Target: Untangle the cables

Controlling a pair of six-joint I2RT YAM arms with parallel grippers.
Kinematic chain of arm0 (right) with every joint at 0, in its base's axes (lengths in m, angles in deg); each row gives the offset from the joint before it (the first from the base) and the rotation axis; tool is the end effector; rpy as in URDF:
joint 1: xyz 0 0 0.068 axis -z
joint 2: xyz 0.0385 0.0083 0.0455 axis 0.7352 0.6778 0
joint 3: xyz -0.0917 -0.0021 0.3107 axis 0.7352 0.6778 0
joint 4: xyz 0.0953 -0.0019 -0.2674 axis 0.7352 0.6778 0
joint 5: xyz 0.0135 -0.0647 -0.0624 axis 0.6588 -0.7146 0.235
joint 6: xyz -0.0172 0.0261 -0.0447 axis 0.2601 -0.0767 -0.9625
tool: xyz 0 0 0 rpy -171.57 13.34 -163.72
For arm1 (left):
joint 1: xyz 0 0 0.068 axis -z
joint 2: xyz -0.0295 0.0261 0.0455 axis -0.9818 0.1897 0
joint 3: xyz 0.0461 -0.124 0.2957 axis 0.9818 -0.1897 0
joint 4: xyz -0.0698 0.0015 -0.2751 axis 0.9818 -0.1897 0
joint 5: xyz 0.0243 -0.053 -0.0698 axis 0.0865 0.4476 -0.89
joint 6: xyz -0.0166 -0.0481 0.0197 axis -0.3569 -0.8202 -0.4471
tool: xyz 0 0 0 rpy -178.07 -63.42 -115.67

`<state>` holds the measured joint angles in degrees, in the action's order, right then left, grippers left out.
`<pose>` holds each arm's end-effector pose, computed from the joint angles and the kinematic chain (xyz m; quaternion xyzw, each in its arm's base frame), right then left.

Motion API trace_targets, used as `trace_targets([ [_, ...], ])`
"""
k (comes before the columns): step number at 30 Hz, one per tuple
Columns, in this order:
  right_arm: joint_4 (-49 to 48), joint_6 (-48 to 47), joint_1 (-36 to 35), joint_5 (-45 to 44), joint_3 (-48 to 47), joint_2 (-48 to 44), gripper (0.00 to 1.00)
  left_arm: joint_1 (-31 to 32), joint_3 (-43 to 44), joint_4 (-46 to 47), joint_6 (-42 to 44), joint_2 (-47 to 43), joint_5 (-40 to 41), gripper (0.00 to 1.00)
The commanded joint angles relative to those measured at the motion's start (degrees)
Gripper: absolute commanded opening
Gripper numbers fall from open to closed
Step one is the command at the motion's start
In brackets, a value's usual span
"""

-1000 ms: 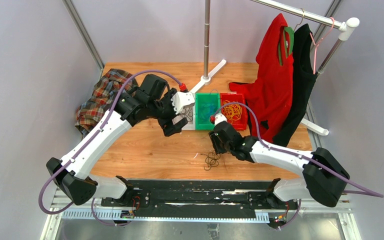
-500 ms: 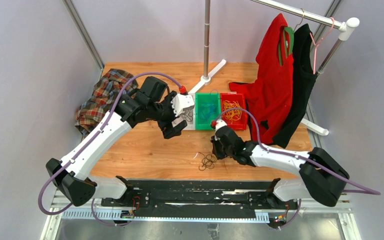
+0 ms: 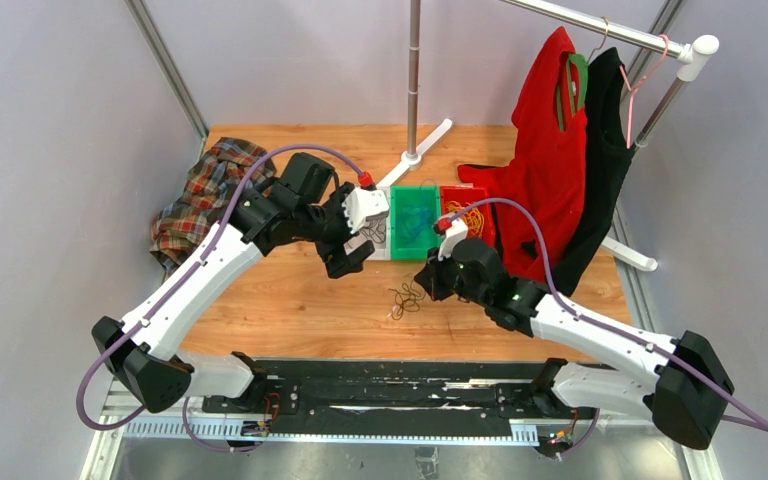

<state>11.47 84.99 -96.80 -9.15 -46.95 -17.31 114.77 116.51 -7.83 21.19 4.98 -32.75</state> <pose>0.1569 0.1822 0.2911 -0.1839 0.8164 0.3181 0.4456 0.2066 -0.1649 0.4261 0.5403 0.7484 -0.1980 0.3298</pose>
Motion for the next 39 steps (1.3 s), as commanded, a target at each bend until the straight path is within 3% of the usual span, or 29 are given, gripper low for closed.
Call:
trace_targets([
  [1, -0.19, -1.42, 0.81, 0.04, -6.15, -2.0, 0.01, -3.07, 0.52, 1.05, -0.31, -1.47, 0.6, 0.98],
  [6, 0.12, -5.48, 2.12, -0.33, -17.09, 4.15, 0.01, -12.46, 1.15, 2.78, -3.18, -0.94, -0.22, 0.98],
  [18, 1.35, -18.63, 2.36, -10.37, -43.99, 31.37, 0.01, -29.34, 2.33, 7.42, -7.44, -2.82, -4.68, 0.98],
  [27, 0.93, -23.96, 2.63, -14.74, -52.6, 46.7, 0.01, -31.04, -0.37, 8.67, -7.38, -3.96, -6.39, 0.98],
  [28, 1.23, -24.36, 2.65, -15.31, -53.23, 47.52, 0.06, -31.05, -0.62, 9.29, -7.6, -4.13, -6.17, 0.98],
  [30, 2.11, -24.6, 2.63, -16.54, -54.0, 48.28, 0.28, -31.11, -1.34, 10.88, -8.59, -4.51, -5.13, 0.98],
  [32, 2.27, -24.16, 2.65, -17.47, -53.71, 47.47, 0.62, -31.13, -2.42, 12.47, -8.87, -4.82, -4.06, 0.98],
  [33, 2.18, -24.13, 2.63, -17.92, -53.22, 46.61, 0.67, -31.13, -2.92, 13.05, -8.83, -4.88, -3.65, 0.98],
  [36, 1.35, -24.08, 2.72, -20.32, -50.59, 43.04, 0.69, -31.26, -3.94, 13.74, -8.37, -4.49, -3.1, 0.98],
  [39, -2.98, -24.74, 2.76, -23.79, -41.99, 36.48, 0.7, -31.46, -5.64, 15.68, -8.49, -4.93, -3.01, 0.98],
])
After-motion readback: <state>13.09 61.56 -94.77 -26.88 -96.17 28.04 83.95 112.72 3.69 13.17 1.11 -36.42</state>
